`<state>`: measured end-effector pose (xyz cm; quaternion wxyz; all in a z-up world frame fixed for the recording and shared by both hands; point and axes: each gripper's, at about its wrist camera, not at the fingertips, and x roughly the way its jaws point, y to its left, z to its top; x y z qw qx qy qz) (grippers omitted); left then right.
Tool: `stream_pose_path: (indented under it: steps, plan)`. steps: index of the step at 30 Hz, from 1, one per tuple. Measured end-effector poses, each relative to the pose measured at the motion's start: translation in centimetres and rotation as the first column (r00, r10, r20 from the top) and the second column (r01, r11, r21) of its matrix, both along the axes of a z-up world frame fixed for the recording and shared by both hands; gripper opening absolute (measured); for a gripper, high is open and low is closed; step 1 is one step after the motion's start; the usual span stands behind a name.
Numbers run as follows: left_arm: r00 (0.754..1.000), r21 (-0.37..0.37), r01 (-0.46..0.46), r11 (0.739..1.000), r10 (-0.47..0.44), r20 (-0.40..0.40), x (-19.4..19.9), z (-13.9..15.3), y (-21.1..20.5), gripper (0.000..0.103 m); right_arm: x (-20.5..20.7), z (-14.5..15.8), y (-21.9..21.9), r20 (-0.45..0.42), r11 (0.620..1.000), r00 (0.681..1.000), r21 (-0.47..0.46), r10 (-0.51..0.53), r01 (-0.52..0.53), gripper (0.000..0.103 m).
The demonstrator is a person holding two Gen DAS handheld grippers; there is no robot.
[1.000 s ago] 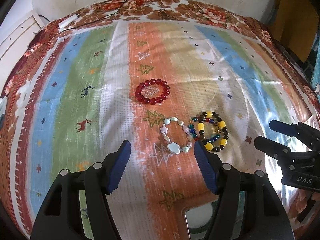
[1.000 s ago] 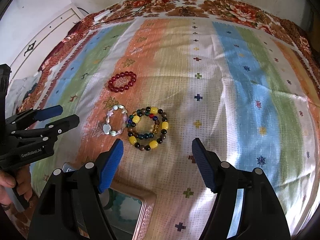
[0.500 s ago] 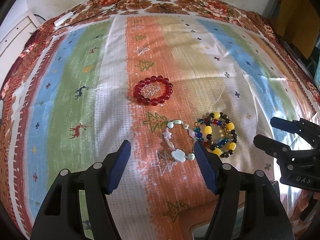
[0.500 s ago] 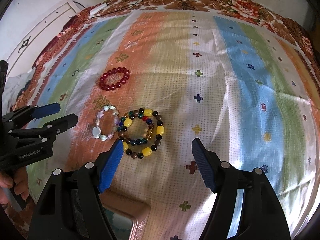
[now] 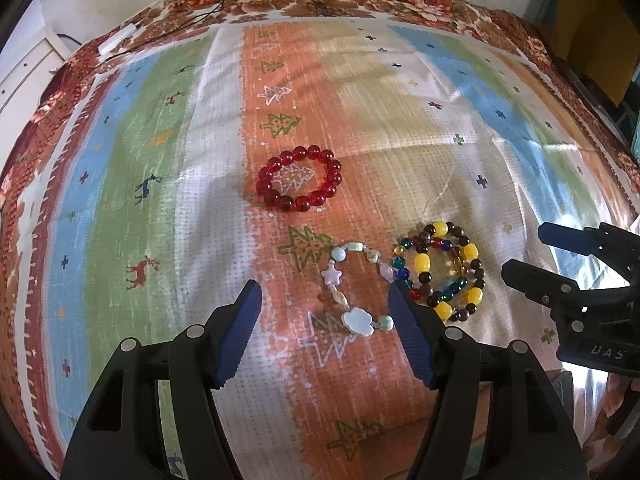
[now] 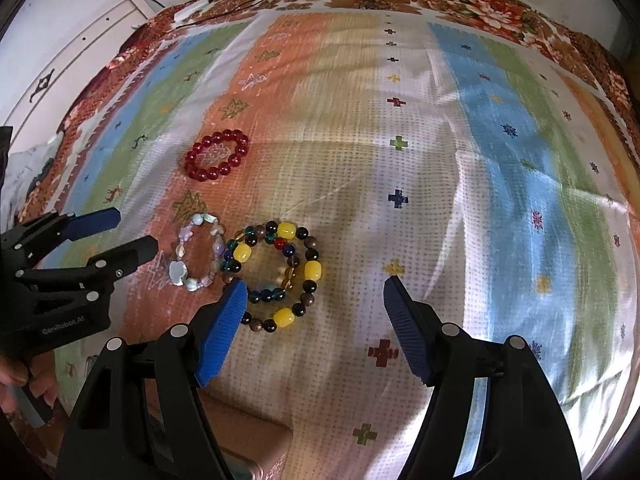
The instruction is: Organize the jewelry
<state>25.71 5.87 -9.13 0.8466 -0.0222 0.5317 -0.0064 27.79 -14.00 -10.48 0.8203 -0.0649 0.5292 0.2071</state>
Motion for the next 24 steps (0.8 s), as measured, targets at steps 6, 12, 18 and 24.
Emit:
stream_pose_path:
  steps: [6, 12, 18, 24]
  plan:
    - [1.000, 0.015, 0.015, 1.000, -0.014, -0.026, 0.8, -1.1, -0.2, 0.066, 1.1, -1.3, 0.0, -0.028, 1.000, 1.000, -0.022, -0.014, 0.013, 0.071]
    - [0.999, 0.012, 0.018, 1.000, -0.018, -0.045, 1.3, -1.9, 0.1, 0.065, 1.9, -2.6, 0.0, -0.052, 0.999, 0.998, -0.050, -0.020, 0.017, 0.071]
    - [0.998, 0.009, 0.032, 0.999, -0.031, -0.059, 1.3, -2.6, -0.1, 0.064, 1.9, -3.0, 0.6, -0.056, 0.997, 0.998, -0.073, -0.011, 0.007, 0.071]
    - [0.997, 0.014, 0.031, 0.999, -0.030, -0.074, 1.3, -3.3, 0.2, 0.064, 2.2, -4.0, 0.4, -0.073, 0.995, 0.997, -0.100, -0.018, 0.011, 0.071]
